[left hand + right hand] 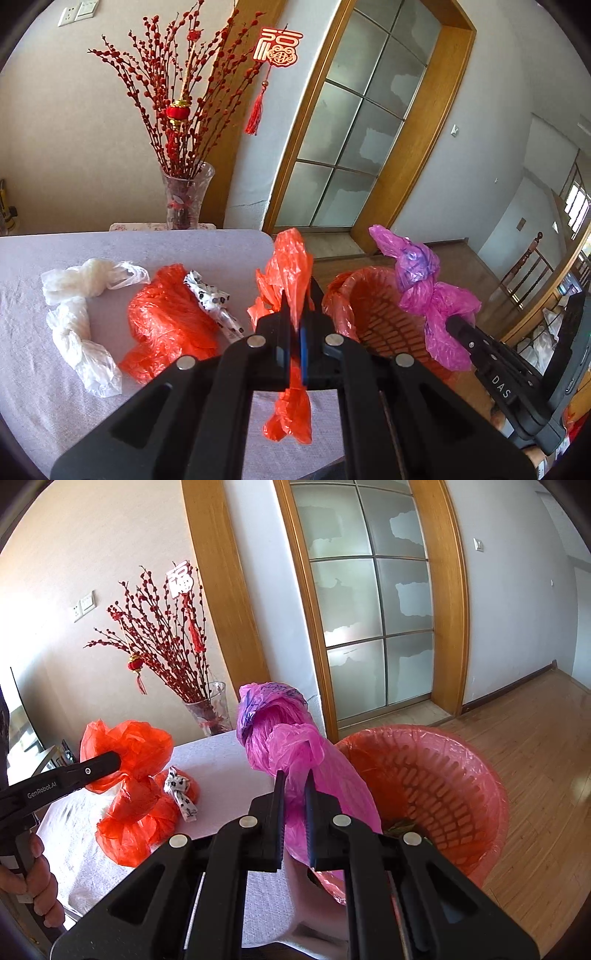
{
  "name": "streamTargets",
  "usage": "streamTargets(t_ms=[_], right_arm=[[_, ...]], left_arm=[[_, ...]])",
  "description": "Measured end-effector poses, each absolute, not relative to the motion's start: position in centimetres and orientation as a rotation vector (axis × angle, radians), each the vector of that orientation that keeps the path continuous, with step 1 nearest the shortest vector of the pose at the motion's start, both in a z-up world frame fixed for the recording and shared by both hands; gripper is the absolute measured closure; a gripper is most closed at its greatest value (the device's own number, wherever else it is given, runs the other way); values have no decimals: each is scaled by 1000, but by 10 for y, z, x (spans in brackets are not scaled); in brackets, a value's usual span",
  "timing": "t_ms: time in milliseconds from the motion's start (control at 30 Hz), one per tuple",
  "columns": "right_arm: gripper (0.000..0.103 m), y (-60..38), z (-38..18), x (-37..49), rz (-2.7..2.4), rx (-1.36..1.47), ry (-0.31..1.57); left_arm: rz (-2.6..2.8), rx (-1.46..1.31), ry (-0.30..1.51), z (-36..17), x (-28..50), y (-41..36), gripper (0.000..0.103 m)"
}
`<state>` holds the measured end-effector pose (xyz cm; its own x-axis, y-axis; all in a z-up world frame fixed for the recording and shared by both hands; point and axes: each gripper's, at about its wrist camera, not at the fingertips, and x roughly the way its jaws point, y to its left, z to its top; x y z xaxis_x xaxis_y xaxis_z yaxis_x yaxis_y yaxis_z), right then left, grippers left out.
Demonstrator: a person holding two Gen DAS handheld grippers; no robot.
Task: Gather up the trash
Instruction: 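Carry the pink and orange bags over the red basket and open both grippers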
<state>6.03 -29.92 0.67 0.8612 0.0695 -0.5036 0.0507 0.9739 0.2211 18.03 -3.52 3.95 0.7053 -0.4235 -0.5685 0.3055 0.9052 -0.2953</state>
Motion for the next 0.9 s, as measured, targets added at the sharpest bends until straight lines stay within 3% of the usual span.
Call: streamTargets(t_ms=[900], right_arm=[[93, -383, -6, 48, -190, 321, 483]], left_arm=[[-643, -189, 686, 21, 195, -149, 98]])
